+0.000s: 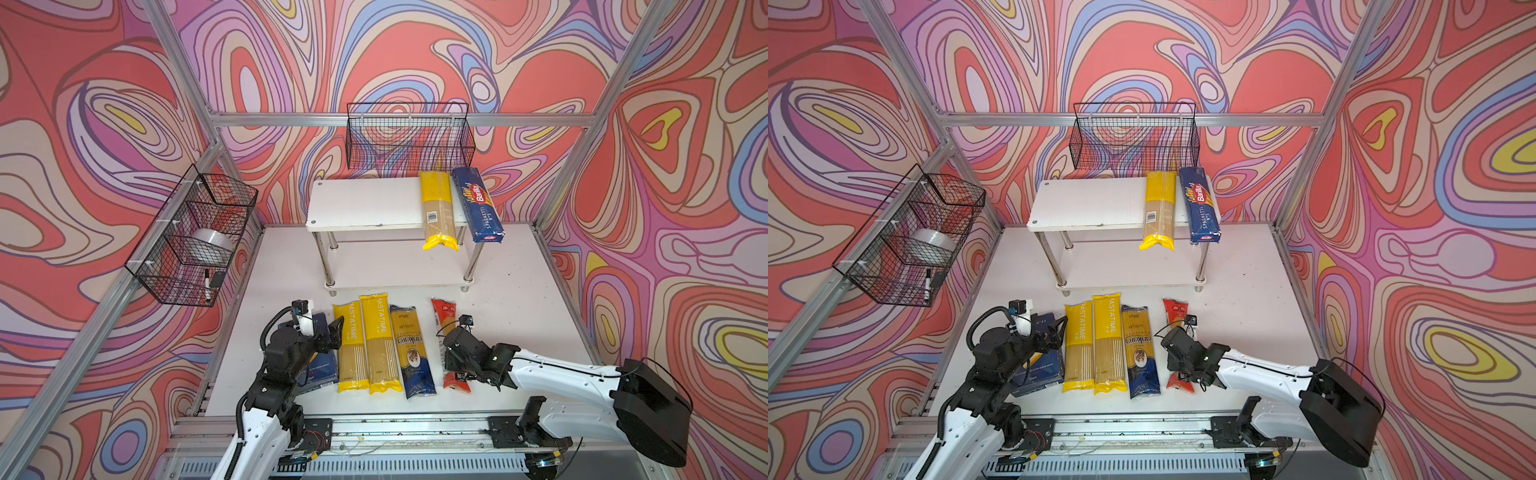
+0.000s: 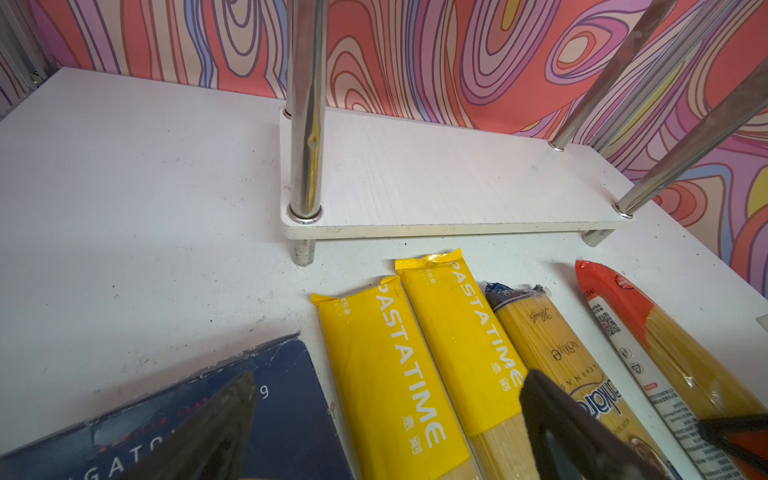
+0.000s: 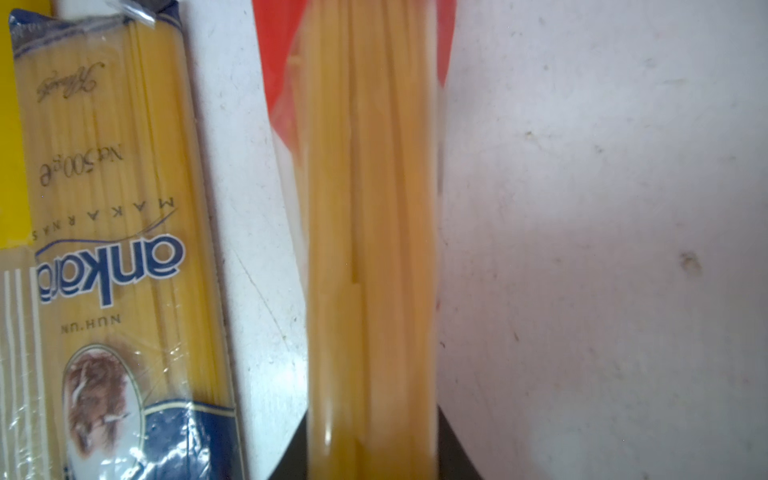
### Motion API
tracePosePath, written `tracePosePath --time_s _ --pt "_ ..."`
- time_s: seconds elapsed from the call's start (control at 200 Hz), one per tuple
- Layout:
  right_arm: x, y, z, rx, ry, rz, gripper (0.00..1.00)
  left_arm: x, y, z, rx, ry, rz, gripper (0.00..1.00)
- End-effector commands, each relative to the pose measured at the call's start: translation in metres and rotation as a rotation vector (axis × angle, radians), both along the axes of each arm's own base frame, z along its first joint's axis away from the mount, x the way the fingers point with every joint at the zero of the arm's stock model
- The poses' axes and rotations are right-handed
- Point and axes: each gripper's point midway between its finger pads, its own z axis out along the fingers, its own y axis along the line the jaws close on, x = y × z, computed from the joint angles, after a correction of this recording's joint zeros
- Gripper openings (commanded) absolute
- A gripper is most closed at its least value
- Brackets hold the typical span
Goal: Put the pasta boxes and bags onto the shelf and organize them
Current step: 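Lift the red-and-yellow bag with the right gripper, tilting it upright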
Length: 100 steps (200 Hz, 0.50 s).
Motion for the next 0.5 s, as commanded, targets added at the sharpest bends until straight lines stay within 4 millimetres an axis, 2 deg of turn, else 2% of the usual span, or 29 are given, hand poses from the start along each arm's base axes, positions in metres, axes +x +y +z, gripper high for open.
tracePosePath --time_s 0.0,0.19,0.496 --pt "-0.002 -0.001 0.005 0.01 -0.008 -0.003 0.22 0.002 0.0 0.009 0.001 -0.028 0.0 1.0" --pt "0.005 0.013 0.034 0.095 -0.089 0.053 0.2 0.001 -0.002 0.009 0.003 -0.027 -0.012 1.0" --pt "0.007 0.047 0.098 0.209 -0.173 0.208 0.17 0.002 -0.002 0.009 0.002 -0.023 -0.007 1.0"
